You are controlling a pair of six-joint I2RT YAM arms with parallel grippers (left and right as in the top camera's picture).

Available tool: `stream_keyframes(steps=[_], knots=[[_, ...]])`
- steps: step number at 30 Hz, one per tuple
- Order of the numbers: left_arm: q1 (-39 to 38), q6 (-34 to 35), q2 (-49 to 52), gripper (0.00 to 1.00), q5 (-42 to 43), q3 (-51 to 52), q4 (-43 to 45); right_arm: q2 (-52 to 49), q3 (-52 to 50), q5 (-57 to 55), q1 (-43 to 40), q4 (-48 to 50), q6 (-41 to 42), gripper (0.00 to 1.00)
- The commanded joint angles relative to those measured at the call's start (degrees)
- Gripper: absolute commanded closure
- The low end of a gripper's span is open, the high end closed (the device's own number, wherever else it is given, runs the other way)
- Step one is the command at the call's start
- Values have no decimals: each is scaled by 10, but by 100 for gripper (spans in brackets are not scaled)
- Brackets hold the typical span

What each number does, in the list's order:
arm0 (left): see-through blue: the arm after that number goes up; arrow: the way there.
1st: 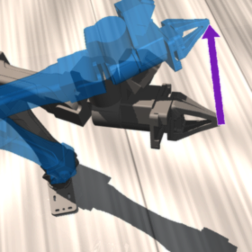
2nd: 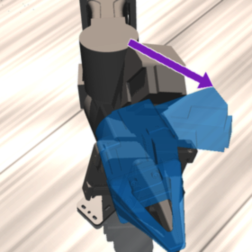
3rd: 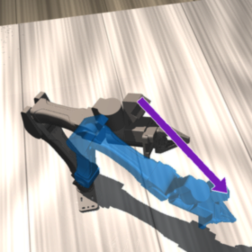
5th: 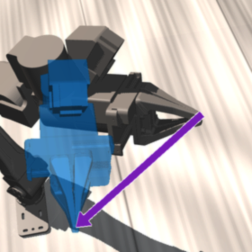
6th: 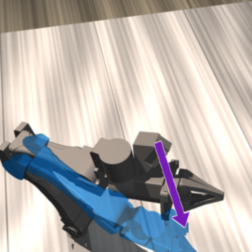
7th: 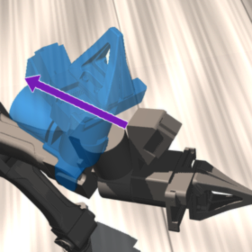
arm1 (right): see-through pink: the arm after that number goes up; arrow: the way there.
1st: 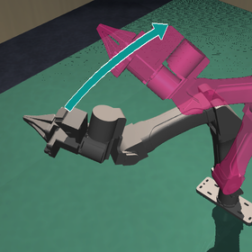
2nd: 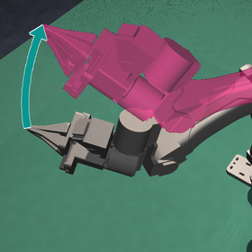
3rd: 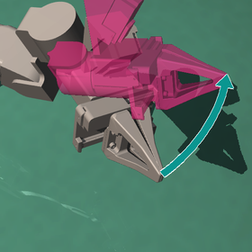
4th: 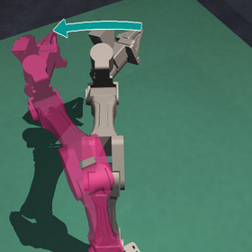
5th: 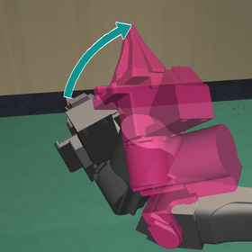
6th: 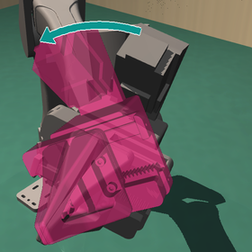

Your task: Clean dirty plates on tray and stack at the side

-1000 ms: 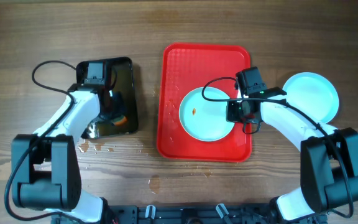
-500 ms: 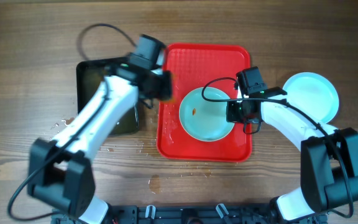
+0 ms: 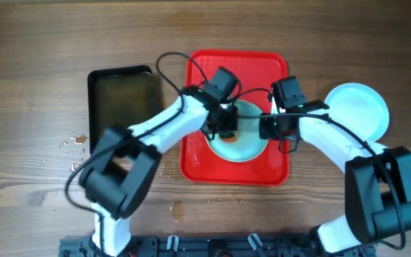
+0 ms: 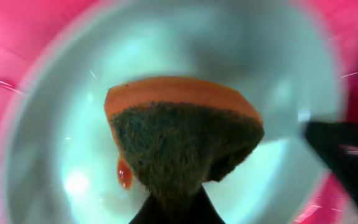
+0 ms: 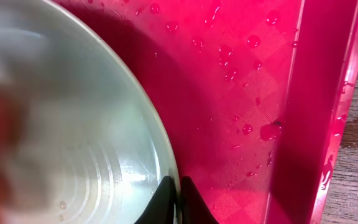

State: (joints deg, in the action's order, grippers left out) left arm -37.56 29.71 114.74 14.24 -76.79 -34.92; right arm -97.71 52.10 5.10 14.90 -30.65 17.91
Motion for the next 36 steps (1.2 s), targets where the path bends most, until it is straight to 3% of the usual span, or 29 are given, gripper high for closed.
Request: stream_keyframes(steps=[1,3,5,9,13,20,26,28,31,33,36], knots=[[-9,12,38,96,32,0,7,-14,-11,-12,0,-3,-7,96],[-9,11,53,96,36,0,11,-14,-11,-12,0,-9,6,96],[-5,8,60,96,-20,0,-20,-14,-11,-12,0,-19,7,96],[38,8,60,96,-260,0,-122,-14,-11,-30,0,-46,49,96],[66,-9,59,96,-402,-19,-167,-14,-11,-38,0,-58,74,96],[83,12,12,96,-400,-126,-265,-14,-11,-73,0,-75,91,96],[208,9,-89,96,-324,-127,-300,-14,-11,-63,0,-68,6,94],[257,8,-88,96,-295,-119,-300,-14,-11,-34,0,-59,-22,83],[309,7,-88,96,-240,-69,-264,-14,-11,-27,0,-45,-29,80],[329,5,-88,96,-210,-20,-223,-14,-11,-27,0,-34,-29,95],[332,-19,-88,96,-200,16,-205,12,28,-91,3,-93,-27,96]])
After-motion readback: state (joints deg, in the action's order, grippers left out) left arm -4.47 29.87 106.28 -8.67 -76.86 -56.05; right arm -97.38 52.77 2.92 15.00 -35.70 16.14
